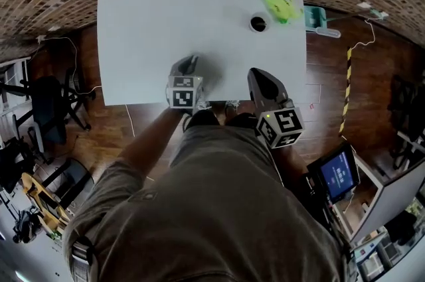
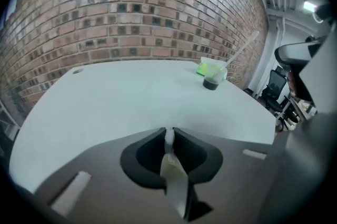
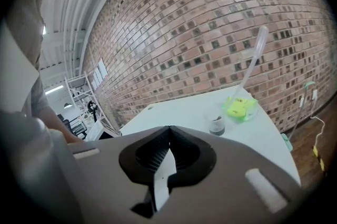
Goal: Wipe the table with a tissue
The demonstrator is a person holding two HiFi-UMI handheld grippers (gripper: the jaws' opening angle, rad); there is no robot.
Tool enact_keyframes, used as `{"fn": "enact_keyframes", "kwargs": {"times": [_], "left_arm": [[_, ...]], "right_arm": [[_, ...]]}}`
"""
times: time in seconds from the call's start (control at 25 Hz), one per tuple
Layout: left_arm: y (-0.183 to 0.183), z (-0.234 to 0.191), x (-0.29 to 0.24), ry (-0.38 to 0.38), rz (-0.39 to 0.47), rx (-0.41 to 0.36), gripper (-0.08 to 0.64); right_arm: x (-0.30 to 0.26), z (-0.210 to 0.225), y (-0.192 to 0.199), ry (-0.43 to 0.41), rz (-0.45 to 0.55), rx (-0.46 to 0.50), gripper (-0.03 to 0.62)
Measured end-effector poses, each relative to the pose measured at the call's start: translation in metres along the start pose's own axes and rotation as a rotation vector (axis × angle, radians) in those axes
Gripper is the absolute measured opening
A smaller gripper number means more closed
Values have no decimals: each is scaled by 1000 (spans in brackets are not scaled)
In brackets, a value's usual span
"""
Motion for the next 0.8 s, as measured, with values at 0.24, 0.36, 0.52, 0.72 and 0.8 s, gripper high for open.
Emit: {"fn": "enact_keyframes", "kwargs": {"times": [0.24,0.36,0.52,0.72,0.8], "left_arm": [[25,-58,17,-113,-8,97,38],[31,-75,23,-150,-6,132,38],[37,-82,25,-157,6,149,38],[33,-81,28,-160,21,144,38],[28,-77,36,-147,52,131,38]], "right_arm": [[-14,-15,-3,-41,-7,37,12],[-16,-20,-4,-49,-5,53,12],[-16,-25,-1,-47,0,58,12],[-13,-34,-4,-39,18,67,12],[-11,-39,-6,-38,32,74,12]]}}
Point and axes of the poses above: the fingertips, and each gripper's own axes: x backward along the fingers, z to its right, y out of its underside, the point moved 1 cm from there along x, backward along the fingers, and after that the axes turned 11 degrees about -z, right-handed, at the moved point
